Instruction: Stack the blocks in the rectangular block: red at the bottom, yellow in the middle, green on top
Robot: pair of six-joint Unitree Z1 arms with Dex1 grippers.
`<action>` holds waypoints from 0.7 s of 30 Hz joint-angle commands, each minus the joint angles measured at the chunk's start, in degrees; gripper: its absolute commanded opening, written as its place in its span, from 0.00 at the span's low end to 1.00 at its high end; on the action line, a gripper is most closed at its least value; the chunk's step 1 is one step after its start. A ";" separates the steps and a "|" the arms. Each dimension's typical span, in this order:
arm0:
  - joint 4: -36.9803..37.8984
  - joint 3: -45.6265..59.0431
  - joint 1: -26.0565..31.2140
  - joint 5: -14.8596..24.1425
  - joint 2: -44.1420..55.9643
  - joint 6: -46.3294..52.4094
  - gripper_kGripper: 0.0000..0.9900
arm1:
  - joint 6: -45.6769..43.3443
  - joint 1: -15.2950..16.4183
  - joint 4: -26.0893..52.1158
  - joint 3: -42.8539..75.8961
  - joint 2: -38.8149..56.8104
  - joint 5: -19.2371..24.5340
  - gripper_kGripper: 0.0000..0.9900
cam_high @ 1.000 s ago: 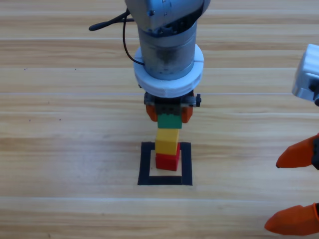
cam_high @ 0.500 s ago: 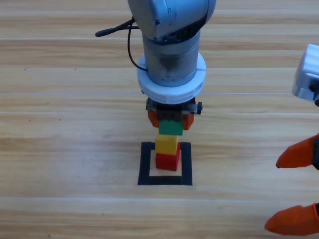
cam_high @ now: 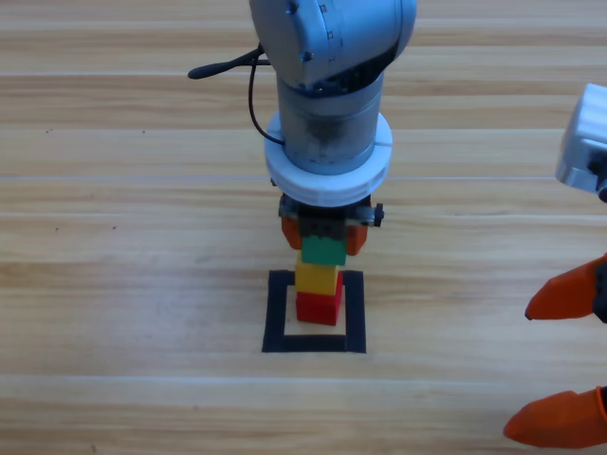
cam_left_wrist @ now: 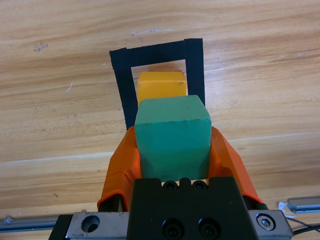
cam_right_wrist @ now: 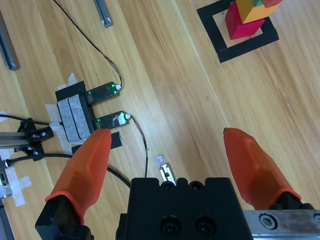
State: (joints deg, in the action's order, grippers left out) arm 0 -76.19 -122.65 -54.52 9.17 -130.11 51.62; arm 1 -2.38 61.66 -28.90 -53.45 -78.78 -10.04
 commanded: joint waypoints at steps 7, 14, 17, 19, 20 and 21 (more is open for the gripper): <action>0.43 0.92 2.05 -0.56 -3.66 -1.79 0.04 | -0.34 1.36 -0.81 -0.07 -2.25 -0.42 1.00; 0.61 0.92 2.14 -0.56 -4.19 -1.96 0.04 | -0.34 1.54 -0.81 -0.07 -2.25 -0.42 1.00; 0.78 0.83 2.14 -0.65 -4.37 -1.96 0.04 | -0.34 1.62 -0.81 -0.07 -2.25 -0.42 1.00; 0.78 0.83 2.14 -0.56 -4.37 -1.96 0.04 | -0.34 1.62 -0.81 -0.07 -2.25 -0.42 1.00; 0.78 0.75 2.14 -0.56 -4.37 -1.88 0.04 | -0.34 1.62 -0.81 -0.07 -2.25 -0.42 1.00; 0.87 0.75 2.14 -0.56 -4.45 -1.88 0.04 | -0.34 1.62 -0.81 -0.07 -2.25 -0.42 1.00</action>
State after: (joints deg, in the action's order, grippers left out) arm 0 -75.84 -122.65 -53.44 9.03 -131.55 50.06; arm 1 -2.38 61.69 -28.91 -53.45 -78.79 -10.04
